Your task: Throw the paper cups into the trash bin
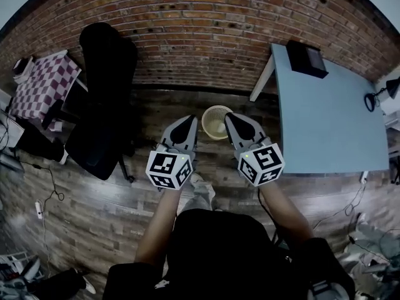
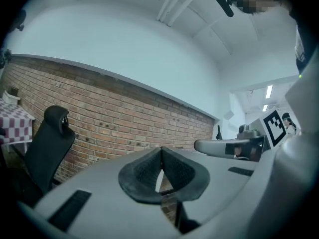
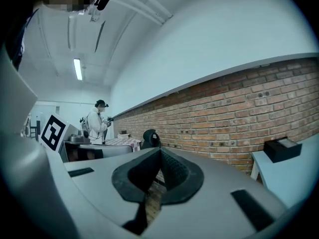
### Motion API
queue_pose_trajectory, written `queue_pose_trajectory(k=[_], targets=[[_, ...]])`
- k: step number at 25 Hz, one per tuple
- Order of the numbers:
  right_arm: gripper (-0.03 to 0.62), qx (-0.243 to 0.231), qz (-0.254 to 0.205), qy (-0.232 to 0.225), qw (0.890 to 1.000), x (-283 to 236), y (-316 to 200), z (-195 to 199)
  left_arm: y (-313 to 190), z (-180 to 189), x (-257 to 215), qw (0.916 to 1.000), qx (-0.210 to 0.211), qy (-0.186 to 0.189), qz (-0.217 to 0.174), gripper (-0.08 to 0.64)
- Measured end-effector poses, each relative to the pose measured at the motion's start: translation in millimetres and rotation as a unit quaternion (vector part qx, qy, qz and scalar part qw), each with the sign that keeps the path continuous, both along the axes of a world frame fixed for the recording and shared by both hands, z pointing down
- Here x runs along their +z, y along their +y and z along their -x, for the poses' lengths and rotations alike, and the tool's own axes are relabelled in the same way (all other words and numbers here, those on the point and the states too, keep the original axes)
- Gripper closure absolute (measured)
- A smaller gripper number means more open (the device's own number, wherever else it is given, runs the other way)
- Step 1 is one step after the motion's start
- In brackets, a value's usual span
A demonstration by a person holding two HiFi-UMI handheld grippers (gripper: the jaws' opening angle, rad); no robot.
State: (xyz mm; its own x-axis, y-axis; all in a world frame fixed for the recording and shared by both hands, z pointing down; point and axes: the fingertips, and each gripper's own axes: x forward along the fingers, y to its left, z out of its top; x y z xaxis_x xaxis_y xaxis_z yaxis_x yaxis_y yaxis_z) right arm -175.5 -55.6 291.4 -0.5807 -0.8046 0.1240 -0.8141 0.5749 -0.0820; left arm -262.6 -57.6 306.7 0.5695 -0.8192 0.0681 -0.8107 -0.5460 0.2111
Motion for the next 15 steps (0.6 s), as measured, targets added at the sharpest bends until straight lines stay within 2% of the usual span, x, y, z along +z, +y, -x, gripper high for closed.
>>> queue_pose_trajectory(k=[7, 15], targets=[[0.588, 0.012, -0.014, -0.009, 1.0, -9.9, 55.8, -15.1, 56.0, -17.2, -3.7, 0.9998, 0.014, -0.011, -0.006, 0.551], [0.588, 0.011, -0.021, -0.017, 1.0, -16.1, 83.4, -23.9, 84.0, -26.4, -15.0, 0.9996, 0.013, -0.019, -0.019, 0.551]])
